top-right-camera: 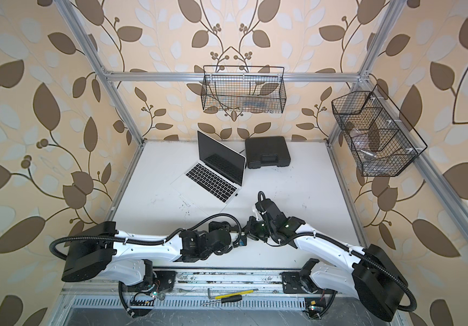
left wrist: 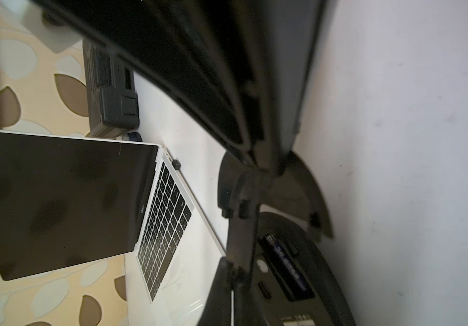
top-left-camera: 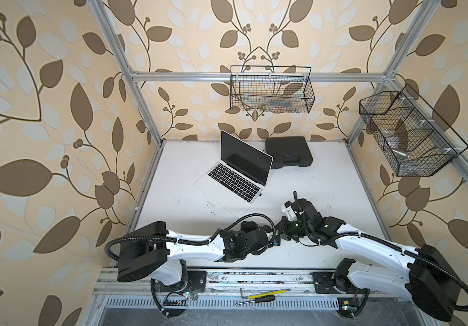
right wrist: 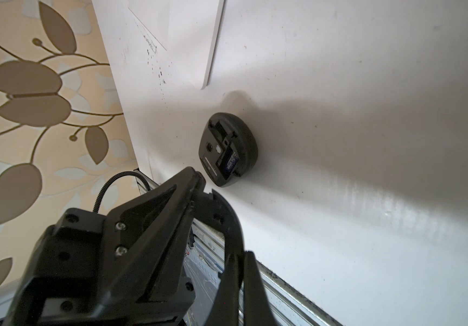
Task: Insert the wireless mouse receiver into the laptop
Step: Pick up the lid from the center of the board.
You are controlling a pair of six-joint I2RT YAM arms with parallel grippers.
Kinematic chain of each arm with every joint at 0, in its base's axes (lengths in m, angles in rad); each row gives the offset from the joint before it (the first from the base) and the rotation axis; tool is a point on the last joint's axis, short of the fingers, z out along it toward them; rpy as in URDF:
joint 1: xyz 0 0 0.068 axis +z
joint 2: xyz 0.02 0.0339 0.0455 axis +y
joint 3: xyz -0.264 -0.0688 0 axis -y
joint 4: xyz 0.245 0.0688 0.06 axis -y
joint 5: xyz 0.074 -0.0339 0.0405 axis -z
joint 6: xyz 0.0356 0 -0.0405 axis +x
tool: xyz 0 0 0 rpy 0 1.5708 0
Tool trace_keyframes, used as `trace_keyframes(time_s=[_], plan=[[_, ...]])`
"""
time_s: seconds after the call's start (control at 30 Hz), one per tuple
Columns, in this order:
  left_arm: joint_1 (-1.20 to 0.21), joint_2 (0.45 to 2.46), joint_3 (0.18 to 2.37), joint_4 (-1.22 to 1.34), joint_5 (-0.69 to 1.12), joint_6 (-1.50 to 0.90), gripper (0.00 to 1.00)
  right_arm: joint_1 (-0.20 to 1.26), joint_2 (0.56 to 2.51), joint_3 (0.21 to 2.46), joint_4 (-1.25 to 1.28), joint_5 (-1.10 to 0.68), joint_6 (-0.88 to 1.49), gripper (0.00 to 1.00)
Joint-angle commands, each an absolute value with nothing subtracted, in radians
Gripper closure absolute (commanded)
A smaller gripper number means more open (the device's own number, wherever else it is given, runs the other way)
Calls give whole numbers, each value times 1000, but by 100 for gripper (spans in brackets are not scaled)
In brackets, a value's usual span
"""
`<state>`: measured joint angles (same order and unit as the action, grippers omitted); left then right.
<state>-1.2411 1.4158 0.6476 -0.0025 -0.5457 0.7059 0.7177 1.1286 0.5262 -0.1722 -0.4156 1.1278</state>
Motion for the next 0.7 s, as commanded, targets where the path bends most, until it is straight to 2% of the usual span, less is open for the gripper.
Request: trace_keyframes(time_s=[0.0, 0.23, 0.3, 0.33, 0.4, 0.43, 0.47, 0.5, 0.57, 0.67], plan=[[-1204, 1362, 665, 111, -376, 636, 100, 719, 1126, 515, -35, -540, 1183, 100], [-1175, 1335, 667, 42, -282, 617, 100, 694, 1104, 493, -11, -577, 1190, 100], [-1163, 1340, 678, 1, -282, 595, 100, 682, 1094, 501, -46, -584, 1159, 84], [-1149, 1344, 694, -43, -276, 574, 100, 670, 1081, 514, -87, -580, 1133, 67], [-1117, 1340, 713, -106, -251, 526, 100, 639, 1041, 539, -175, -558, 1070, 40], [-1095, 1331, 723, -152, -223, 491, 100, 616, 1013, 557, -222, -545, 1028, 22], [-1070, 1320, 731, -188, -189, 453, 100, 595, 985, 567, -261, -529, 991, 14], [-1030, 1301, 740, -226, -118, 403, 100, 566, 951, 575, -297, -507, 946, 9], [-903, 1265, 762, -296, 117, 284, 100, 524, 897, 570, -313, -502, 819, 6], [-674, 1281, 815, -381, 636, 100, 100, 500, 888, 548, -258, -608, 611, 5]])
